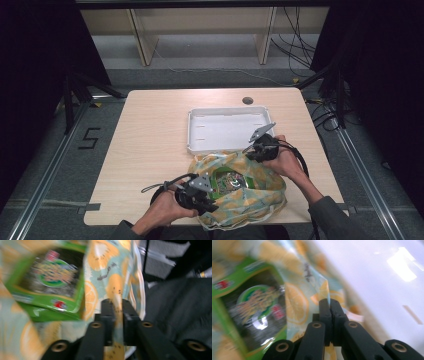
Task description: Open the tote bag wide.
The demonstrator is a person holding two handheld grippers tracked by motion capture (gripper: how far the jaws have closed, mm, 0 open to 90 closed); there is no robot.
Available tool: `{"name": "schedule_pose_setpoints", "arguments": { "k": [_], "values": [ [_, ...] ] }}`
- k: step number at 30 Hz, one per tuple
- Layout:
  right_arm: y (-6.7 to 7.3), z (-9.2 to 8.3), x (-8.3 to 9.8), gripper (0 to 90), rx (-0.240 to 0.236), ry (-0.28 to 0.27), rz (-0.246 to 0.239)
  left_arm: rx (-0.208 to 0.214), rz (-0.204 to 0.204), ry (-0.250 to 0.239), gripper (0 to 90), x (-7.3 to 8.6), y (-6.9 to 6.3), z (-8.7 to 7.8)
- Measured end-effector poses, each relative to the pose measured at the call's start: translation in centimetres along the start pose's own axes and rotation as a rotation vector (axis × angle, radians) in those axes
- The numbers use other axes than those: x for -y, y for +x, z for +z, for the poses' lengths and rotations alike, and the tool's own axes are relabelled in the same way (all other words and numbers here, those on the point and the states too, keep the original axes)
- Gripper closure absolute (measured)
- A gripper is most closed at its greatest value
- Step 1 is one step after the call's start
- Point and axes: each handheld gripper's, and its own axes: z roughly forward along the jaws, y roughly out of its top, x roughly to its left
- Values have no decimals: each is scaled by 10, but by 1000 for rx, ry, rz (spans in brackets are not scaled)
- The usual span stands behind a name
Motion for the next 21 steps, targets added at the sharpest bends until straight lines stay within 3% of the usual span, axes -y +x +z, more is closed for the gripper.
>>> {"name": "schedule_pose_setpoints", "arguments": {
  "k": [2, 4, 5, 6, 8, 9, 11, 12, 13, 15, 16, 18, 19, 20, 21],
  "values": [
    [-7, 2, -1, 900, 37, -16, 26, 5, 18, 19, 865, 3, -3, 5],
    [-11, 4, -1, 900, 41, -19, 38, -6, 14, 29, 860, 5, -4, 10],
    [-12, 4, -1, 889, 36, 0, 60, -27, 31, 45, 841, 6, -1, 11],
    [-11, 4, -1, 850, 29, -2, 71, -29, -18, 23, 835, 7, -3, 15],
    [-8, 2, -2, 725, 42, -41, 67, -47, 19, 43, 813, 7, 2, 16],
    [-2, -3, -4, 677, 51, -42, 78, -51, 3, 35, 800, 7, 1, 17],
    [8, -14, -8, 589, 6, -87, 58, -76, 21, 31, 792, 6, 2, 19],
    [18, -28, -11, 563, -61, -127, 23, -87, 13, 27, 790, 5, 2, 19],
    [18, -28, -11, 563, -61, -127, 23, -89, -3, 23, 790, 5, 1, 20],
    [30, -37, -13, 550, -151, -145, -25, -103, 15, 29, 791, 4, 3, 21],
    [34, -39, -13, 543, -176, -140, -37, -104, -7, 21, 792, 5, 2, 22],
    [51, -31, -11, 530, -252, -104, -83, -114, 18, 29, 800, 4, 4, 24],
    [51, -31, -11, 530, -252, -104, -83, -120, -2, 28, 800, 4, 3, 25],
    [53, -28, -11, 528, -258, -84, -92, -124, 18, 29, 807, 3, 4, 25],
    [53, -21, -11, 528, -262, -75, -120, -130, 6, 28, 816, 3, 4, 27]
  ]
}}
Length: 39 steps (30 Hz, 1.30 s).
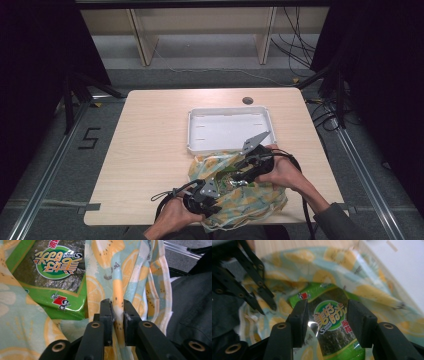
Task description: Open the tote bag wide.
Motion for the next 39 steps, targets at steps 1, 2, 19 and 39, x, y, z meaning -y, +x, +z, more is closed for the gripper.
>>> {"name": "schedule_pose_setpoints", "arguments": {
  "k": [1, 2, 19, 39],
  "values": [
    [-1, 5, 0, 524, 1, 26, 18, -8, 12, 4, 827, 0, 1, 2],
    [-4, 15, 1, 510, -5, 51, 30, -12, 1, 6, 837, 0, 1, 3],
    [-41, 67, -9, 449, 11, 131, 14, -34, -5, 15, 846, -2, 6, 12],
    [-51, 76, 5, 419, -94, 175, 141, -52, -2, 23, 863, -7, 10, 23]
  ]
}}
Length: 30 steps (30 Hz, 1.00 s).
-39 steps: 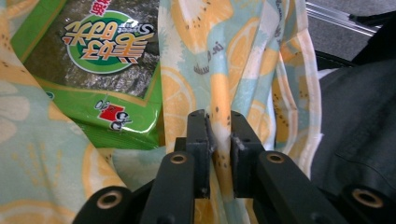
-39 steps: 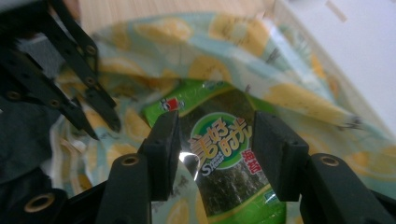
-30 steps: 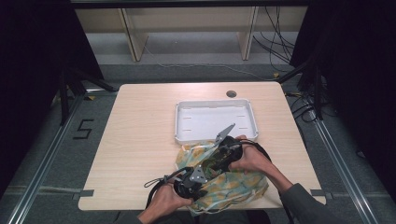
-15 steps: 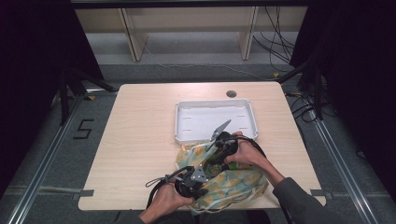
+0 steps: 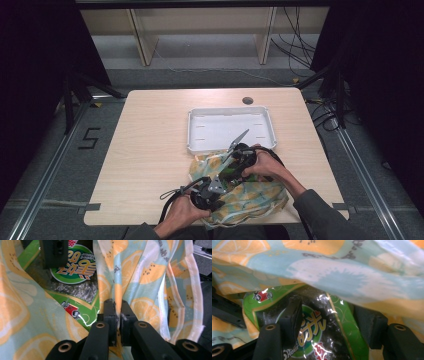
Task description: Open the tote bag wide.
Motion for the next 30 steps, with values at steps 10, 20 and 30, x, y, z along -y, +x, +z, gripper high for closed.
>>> {"name": "schedule_pose_setpoints", "arguments": {
  "k": [10, 20, 30],
  "values": [
    [2, -3, 1, 458, -48, 12, 74, 3, -31, 2, 879, -3, -2, 4],
    [8, -24, 1, 651, -75, -5, 99, -4, -25, -1, 873, -3, -4, 5],
    [11, -40, 0, 863, -59, -46, 90, 9, -18, -4, 829, -5, -9, -2]
  ]
}}
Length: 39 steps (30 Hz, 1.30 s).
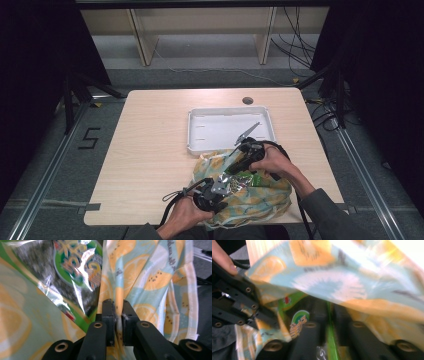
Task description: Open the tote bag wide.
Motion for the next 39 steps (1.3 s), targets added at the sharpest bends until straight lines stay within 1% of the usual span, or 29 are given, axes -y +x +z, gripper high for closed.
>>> {"name": "schedule_pose_setpoints", "arguments": {
  "k": [1, 2, 3, 5, 6, 7, 8, 9, 10, 12, 13, 15, 16, 17, 19, 20, 21, 22, 23, 24, 25, 27, 29, 30, 33, 34, 36, 37, 39],
  "values": [
    [-1, -2, 0, 880, 3, -24, -17, -5, 20, -4, 810, -1, 0, -1],
    [-2, -2, 1, 885, -6, -33, -31, -11, 4, -20, 805, -1, -1, -2],
    [-1, -3, 1, 887, -14, -29, -25, -10, 19, -15, 804, -1, 0, -4],
    [-2, -1, 2, 886, -20, -25, -39, -11, -7, -17, 811, -1, -1, -2],
    [0, -1, 2, 885, -22, -17, -9, -11, 6, -3, 820, 0, 1, -2],
    [0, 0, 1, 877, -25, -23, -20, -13, 19, -2, 830, 0, 2, -1],
    [1, 0, 1, 867, -31, -21, -15, -12, -1, -5, 839, 0, 1, 0],
    [1, 0, 0, 860, -34, -22, -16, -11, 24, 3, 844, -1, 2, 0],
    [3, -2, 0, 850, -34, -4, 19, -7, 5, 3, 850, 0, 1, 1],
    [4, -2, 0, 822, -42, -8, 25, -8, 3, 4, 856, 0, 1, 3],
    [4, -2, 0, 798, -60, -7, 29, -9, 20, 5, 860, 0, 2, 3],
    [7, -2, 0, 761, -62, 2, 51, -11, 13, 4, 864, 0, 1, 4],
    [7, -1, 0, 744, -57, 5, 47, -13, 12, 7, 863, 0, 1, 5],
    [8, 1, -1, 727, -86, 7, 27, -18, 14, 9, 864, 1, 1, 5],
    [11, 6, 0, 718, -75, 38, 20, -16, 20, 12, 865, 1, 2, 6],
    [12, 9, 0, 717, -97, 37, 1, -16, 18, 11, 866, 1, 2, 6],
    [13, 12, -1, 718, -90, 38, -20, -17, 19, 12, 866, 1, 1, 6],
    [14, 12, -2, 721, -75, 54, -12, -17, 19, 12, 865, 1, 1, 6],
    [13, 12, -3, 727, -85, 51, -35, -17, 18, 13, 865, 1, 1, 6],
    [17, 11, -3, 730, -88, 62, 0, -17, 19, 12, 865, 1, 1, 6],
    [16, 10, -3, 736, -82, 61, -12, -15, 2, 11, 865, 1, 0, 6],
    [16, 11, -3, 756, -88, 51, -48, -15, 3, 11, 861, 1, 0, 6],
    [19, 9, -4, 766, -76, 58, -38, -18, -3, 8, 849, 1, -1, 6],
    [20, 9, -4, 767, -65, 69, -38, -16, -5, 7, 841, 1, -1, 5],
    [20, 8, -5, 770, -81, 51, -77, -8, -3, 5, 799, 0, -3, 2],
    [21, 6, -4, 770, -75, 55, -71, -2, -4, 1, 784, 0, -4, 0],
    [21, 3, -4, 771, -59, 48, -67, 0, -31, -32, 740, 0, -7, -5],
    [22, 0, -4, 771, -69, 51, -52, -1, 14, -10, 724, -1, -5, -10],
    [21, -3, -5, 771, -61, 47, -77, 0, -3, -33, 672, -1, -6, -15]
  ]
}}
